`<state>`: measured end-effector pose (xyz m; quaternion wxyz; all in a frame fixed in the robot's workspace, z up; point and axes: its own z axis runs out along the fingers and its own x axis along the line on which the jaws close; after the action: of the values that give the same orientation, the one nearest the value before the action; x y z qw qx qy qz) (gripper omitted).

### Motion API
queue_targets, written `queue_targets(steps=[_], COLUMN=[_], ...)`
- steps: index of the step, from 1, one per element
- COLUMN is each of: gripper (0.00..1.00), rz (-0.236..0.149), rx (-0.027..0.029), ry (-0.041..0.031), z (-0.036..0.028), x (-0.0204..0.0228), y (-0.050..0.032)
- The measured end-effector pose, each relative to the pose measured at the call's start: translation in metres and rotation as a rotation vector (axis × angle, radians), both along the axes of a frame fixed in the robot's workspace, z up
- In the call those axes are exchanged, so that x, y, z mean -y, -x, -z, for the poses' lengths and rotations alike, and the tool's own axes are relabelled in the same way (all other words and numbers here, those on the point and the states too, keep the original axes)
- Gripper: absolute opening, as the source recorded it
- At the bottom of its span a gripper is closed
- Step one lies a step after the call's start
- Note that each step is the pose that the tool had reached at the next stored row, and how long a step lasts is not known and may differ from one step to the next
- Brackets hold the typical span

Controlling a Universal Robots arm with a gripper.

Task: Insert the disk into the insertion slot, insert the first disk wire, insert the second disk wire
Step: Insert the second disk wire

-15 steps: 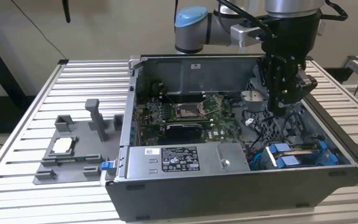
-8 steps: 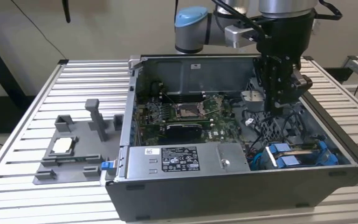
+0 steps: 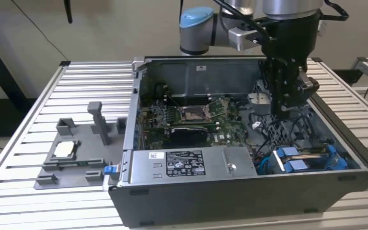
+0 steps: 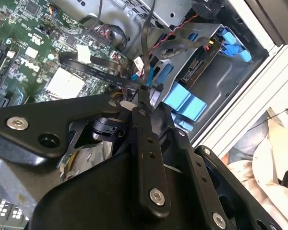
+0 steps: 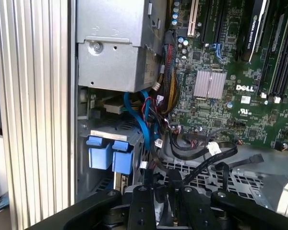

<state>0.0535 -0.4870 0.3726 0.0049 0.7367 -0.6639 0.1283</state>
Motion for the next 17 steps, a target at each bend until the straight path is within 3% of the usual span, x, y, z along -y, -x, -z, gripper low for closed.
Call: queue_targets(steps=[2,8,10,11,17], gripper=[0.27,0.27,0.25,0.18,0.16], rz=[0.000,0.000,0.000,0.000,0.000], rx=[0.0054,0.0066,0.0070,0.0071,0.0072], ry=[0.0005,0.0006,0.0005,0.0006,0.0006], z=[0.0004,0.0004,0.0005,0.0004,0.0004], x=[-0.0001,-0.0001,-0.0001,-0.0001,-0.0001], y=[-0.0001,-0.0001,-0.0001,-0.0001,-0.0001])
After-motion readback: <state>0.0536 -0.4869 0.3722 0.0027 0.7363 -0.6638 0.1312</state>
